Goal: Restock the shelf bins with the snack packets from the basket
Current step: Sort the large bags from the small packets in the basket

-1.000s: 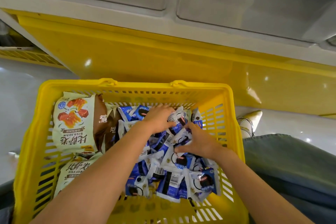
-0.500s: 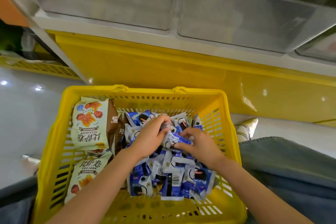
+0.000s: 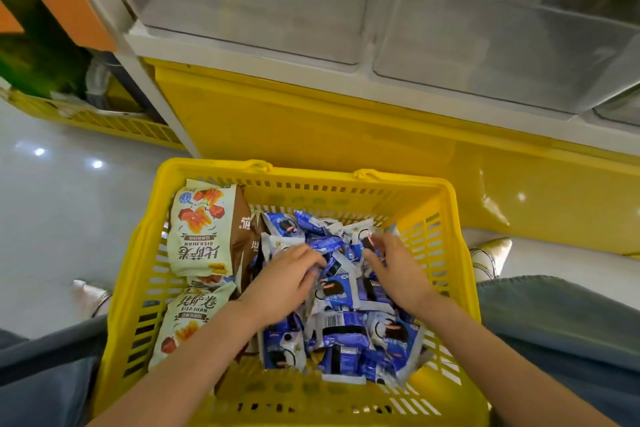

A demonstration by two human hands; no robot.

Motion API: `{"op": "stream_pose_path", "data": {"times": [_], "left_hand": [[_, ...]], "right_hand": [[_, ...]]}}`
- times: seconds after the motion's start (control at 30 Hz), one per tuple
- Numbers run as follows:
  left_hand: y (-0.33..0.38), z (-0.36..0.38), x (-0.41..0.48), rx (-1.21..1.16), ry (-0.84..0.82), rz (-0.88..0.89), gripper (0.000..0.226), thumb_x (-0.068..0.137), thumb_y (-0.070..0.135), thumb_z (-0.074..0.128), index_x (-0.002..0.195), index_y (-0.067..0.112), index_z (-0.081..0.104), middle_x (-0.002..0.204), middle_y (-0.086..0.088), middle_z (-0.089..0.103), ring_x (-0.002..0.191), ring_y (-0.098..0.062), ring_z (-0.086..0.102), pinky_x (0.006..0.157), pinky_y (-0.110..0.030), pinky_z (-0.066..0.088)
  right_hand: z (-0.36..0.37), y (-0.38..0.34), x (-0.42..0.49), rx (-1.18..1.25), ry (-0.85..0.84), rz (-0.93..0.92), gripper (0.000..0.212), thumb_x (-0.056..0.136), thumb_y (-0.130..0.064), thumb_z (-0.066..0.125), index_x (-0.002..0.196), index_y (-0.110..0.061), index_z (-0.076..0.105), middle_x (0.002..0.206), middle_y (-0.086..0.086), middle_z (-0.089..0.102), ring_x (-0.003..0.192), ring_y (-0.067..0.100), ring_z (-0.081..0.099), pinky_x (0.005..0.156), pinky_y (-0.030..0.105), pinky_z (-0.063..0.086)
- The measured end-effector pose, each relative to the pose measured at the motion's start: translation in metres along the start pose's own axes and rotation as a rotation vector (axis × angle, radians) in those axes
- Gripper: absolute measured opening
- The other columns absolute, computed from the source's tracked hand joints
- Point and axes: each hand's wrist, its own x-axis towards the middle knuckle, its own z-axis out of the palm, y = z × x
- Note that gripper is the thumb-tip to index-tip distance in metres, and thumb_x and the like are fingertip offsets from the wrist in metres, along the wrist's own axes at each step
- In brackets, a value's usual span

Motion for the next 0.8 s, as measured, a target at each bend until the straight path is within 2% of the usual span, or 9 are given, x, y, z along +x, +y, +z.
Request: {"op": "stream_pose_path", "data": {"times": [0.13, 0.23, 0.3, 0.37, 0.43, 0.57, 0.63, 0.7, 0.8], "left_hand": [[0.004, -0.005, 0.046, 0.028, 0.1, -0.1, 0.035, 0.098, 0.022, 0.04, 0.133, 0.017, 0.042, 0.133, 0.001, 0.041, 0.123, -0.015, 0.038, 0.104, -0.029, 0.029], [-0.005, -0.002, 0.073, 0.207, -0.033, -0.128, 0.045, 0.1, 0.029, 0.033, 0.143, 0.014, 0.028, 0.148, -0.006, 0.03, 0.138, -0.022, 0.024, 0.114, -0.033, 0.013], [-0.017, 0.003, 0.081, 0.302, -0.166, -0.137, 0.045, 0.101, 0.034, 0.027, 0.141, 0.013, 0.031, 0.146, -0.009, 0.034, 0.136, -0.024, 0.026, 0.114, -0.036, 0.012], [-0.028, 0.007, 0.08, 0.366, -0.198, -0.132, 0.042, 0.101, 0.037, 0.025, 0.133, 0.015, 0.039, 0.136, -0.006, 0.042, 0.128, -0.022, 0.034, 0.11, -0.037, 0.019], [-0.034, 0.009, 0.077, 0.356, -0.141, -0.113, 0.036, 0.1, 0.038, 0.027, 0.123, 0.018, 0.047, 0.125, -0.001, 0.048, 0.12, -0.018, 0.039, 0.105, -0.034, 0.022], [-0.034, 0.007, 0.078, 0.145, -0.085, -0.216, 0.033, 0.098, 0.04, 0.035, 0.118, 0.019, 0.052, 0.121, -0.001, 0.052, 0.116, -0.02, 0.043, 0.1, -0.034, 0.026], [-0.027, 0.002, 0.081, -0.107, -0.064, -0.296, 0.039, 0.096, 0.042, 0.04, 0.127, 0.019, 0.046, 0.131, -0.002, 0.05, 0.121, -0.02, 0.044, 0.104, -0.039, 0.032], [-0.019, -0.002, 0.083, -0.386, -0.043, -0.285, 0.046, 0.094, 0.041, 0.046, 0.135, 0.022, 0.039, 0.14, 0.002, 0.043, 0.127, -0.014, 0.04, 0.106, -0.035, 0.032], [-0.014, -0.004, 0.082, -0.559, -0.006, -0.225, 0.033, 0.093, 0.029, 0.052, 0.124, 0.021, 0.046, 0.127, 0.004, 0.051, 0.118, -0.007, 0.045, 0.095, -0.02, 0.035]], "right_hand": [[0.007, -0.002, 0.04, 0.06, -0.039, 0.142, 0.058, 0.095, -0.032, 0.05, 0.139, -0.002, 0.027, 0.143, 0.015, 0.037, 0.129, 0.031, 0.04, 0.099, 0.034, 0.037], [0.019, -0.005, 0.059, 0.173, -0.057, 0.266, 0.062, 0.095, -0.03, 0.052, 0.139, 0.003, 0.024, 0.142, 0.018, 0.035, 0.129, 0.033, 0.039, 0.099, 0.038, 0.037], [0.025, -0.002, 0.066, 0.248, -0.037, 0.327, 0.058, 0.095, -0.027, 0.053, 0.135, 0.004, 0.026, 0.128, 0.019, 0.046, 0.112, 0.032, 0.05, 0.092, 0.04, 0.041], [0.026, 0.003, 0.069, 0.29, -0.015, 0.372, 0.055, 0.095, -0.028, 0.052, 0.134, 0.002, 0.029, 0.107, 0.016, 0.056, 0.086, 0.028, 0.056, 0.084, 0.043, 0.045], [0.025, 0.007, 0.069, 0.236, -0.028, 0.373, 0.051, 0.095, -0.03, 0.052, 0.133, 0.0, 0.037, 0.11, 0.019, 0.059, 0.092, 0.032, 0.058, 0.082, 0.043, 0.045], [0.021, 0.012, 0.064, 0.3, 0.032, 0.254, 0.032, 0.09, -0.029, 0.061, 0.109, -0.004, 0.053, 0.082, 0.001, 0.053, 0.078, 0.019, 0.052, 0.07, 0.031, 0.04], [0.019, 0.006, 0.057, 0.393, 0.123, 0.187, 0.038, 0.087, -0.027, 0.064, 0.115, -0.004, 0.055, 0.094, -0.004, 0.053, 0.09, 0.014, 0.051, 0.078, 0.025, 0.041], [0.017, -0.003, 0.046, 0.405, 0.18, 0.085, 0.037, 0.085, -0.027, 0.066, 0.115, -0.008, 0.056, 0.103, -0.004, 0.053, 0.097, 0.008, 0.051, 0.082, 0.017, 0.04], [0.019, -0.013, 0.035, 0.477, 0.0, -0.028, 0.028, 0.089, -0.026, 0.06, 0.116, -0.021, 0.053, 0.107, -0.011, 0.054, 0.094, -0.009, 0.052, 0.076, 0.001, 0.039]]}}
